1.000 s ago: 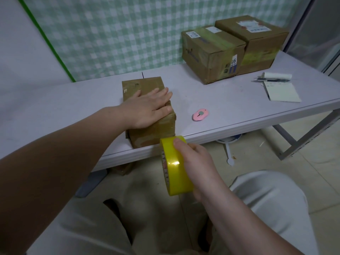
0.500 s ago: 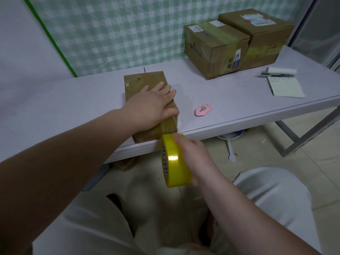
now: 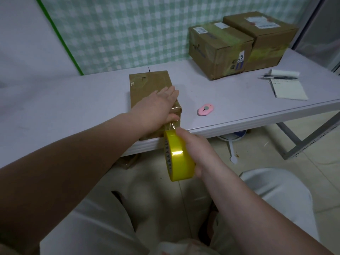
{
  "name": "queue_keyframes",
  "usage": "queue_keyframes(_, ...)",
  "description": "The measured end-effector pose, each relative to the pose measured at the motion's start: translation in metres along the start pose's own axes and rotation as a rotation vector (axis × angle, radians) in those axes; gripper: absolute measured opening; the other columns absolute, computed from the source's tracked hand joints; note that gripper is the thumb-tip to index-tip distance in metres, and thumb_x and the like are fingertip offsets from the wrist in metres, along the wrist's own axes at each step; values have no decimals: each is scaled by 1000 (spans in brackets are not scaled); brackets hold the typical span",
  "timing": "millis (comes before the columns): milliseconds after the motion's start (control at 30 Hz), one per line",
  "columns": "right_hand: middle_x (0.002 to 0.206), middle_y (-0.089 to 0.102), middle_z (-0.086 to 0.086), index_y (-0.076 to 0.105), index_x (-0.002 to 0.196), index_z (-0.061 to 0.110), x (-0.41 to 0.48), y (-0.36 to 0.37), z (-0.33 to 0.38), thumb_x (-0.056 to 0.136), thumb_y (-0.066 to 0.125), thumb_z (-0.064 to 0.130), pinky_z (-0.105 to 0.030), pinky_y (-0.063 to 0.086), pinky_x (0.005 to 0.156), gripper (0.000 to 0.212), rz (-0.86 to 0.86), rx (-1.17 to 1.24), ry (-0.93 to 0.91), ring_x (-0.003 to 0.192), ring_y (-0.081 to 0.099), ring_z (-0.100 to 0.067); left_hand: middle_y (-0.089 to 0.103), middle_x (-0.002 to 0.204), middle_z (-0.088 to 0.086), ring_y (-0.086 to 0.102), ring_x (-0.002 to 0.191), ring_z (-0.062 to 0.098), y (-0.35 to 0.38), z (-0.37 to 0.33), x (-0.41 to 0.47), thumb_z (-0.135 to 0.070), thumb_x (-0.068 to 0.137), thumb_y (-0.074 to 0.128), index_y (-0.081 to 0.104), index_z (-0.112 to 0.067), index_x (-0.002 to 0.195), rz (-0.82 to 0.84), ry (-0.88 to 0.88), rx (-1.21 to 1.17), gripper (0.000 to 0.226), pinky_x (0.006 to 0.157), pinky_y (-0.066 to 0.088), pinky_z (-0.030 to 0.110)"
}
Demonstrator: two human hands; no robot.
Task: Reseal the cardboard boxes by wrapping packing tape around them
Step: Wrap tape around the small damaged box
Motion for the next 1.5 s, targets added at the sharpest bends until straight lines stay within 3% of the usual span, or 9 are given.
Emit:
queue_keyframes(133, 105, 68, -9, 64, 105, 15, 0, 3, -5, 84, 65, 45, -43, 55, 87, 36, 30, 11, 37, 95, 65, -28, 33, 151, 8, 34, 136, 22, -26, 12, -28, -26, 92, 59, 32, -15, 146, -253, -82, -292, 62, 107, 24, 27)
queue_keyframes(267, 103, 67, -9, 62, 110, 17, -4, 10, -7, 88, 62, 44, -27, 50, 59, 34, 90, 72, 90, 84, 64, -22, 58, 74, -6, 49, 69, 5, -41, 25, -99, -14, 87, 61, 70, -13, 97, -816, -280, -485, 13, 66, 31, 6)
queue_keyframes(467, 105, 69, -13, 66, 107, 12, -9, 19, -3, 90, 60, 40, -34, 54, 74, 34, 125, 1, 11, 95, 67, -27, 66, 103, 9, 66, 87, 19, 85, 11, -91, -43, 87, 62, 56, -16, 114, -100, -700, -1675, 38, 76, 56, 37)
queue_keyframes(567, 100, 70, -15, 68, 95, 11, -6, 10, 10, 90, 51, 48, -44, 55, 87, 41, 107, -234, -87, 94, 67, -29, 59, 120, 15, 64, 101, 28, 89, -3, -89, -22, 89, 64, 43, -10, 131, -70, -685, -1904, 49, 78, 55, 44)
queue_keyframes(800, 101, 64, -10, 66, 101, 5, 28, -47, 90, 99, 38, 22, -31, 41, 72, 34, -332, -839, -575, 99, 57, -29, 63, 107, 15, 63, 89, 26, 93, -7, -87, -8, 93, 52, 51, -9, 128, -73, -649, -1957, 35, 78, 53, 42)
queue_keyframes(933, 147, 36, -12, 45, 140, 11, 78, -46, 97, 97, 39, 9, -36, 36, 98, 43, -275, -1159, -592, 130, 38, -32, 66, 97, 12, 65, 82, 24, 91, -6, -88, -7, 92, 51, 58, -12, 118, -70, -640, -1944, 27, 75, 54, 40)
queue_keyframes(1067, 131, 43, -14, 46, 131, 9, 102, -40, 86, 96, 39, 8, -37, 37, 89, 36, -178, -1458, -533, 121, 40, -36, 65, 99, 13, 65, 84, 25, 91, -5, -89, -8, 91, 52, 59, -13, 116, -56, -618, -1936, 26, 74, 54, 39)
queue_keyframes(1333, 104, 64, -18, 67, 105, 5, 77, -53, 95, 90, 45, 12, -31, 43, 74, 29, -246, -1154, -572, 96, 58, -34, 62, 97, 10, 62, 85, 25, 95, -3, -87, -11, 93, 52, 59, -17, 109, -53, -618, -1916, 19, 75, 52, 39)
queue_keyframes(1500, 93, 66, -3, 59, 107, 15, 36, -40, 89, 95, 44, 20, -29, 48, 64, 19, 26, -745, -510, 71, 55, -15, 62, 96, 10, 61, 86, 26, 95, -1, -89, -10, 93, 53, 60, -17, 104, -84, -645, -1913, 15, 83, 51, 44)
Point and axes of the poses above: each hand's wrist, its own x-axis towards the middle knuckle, its own y-axis out of the palm, z = x × y, the point moved 9 cm from there along x, towards the middle knuckle
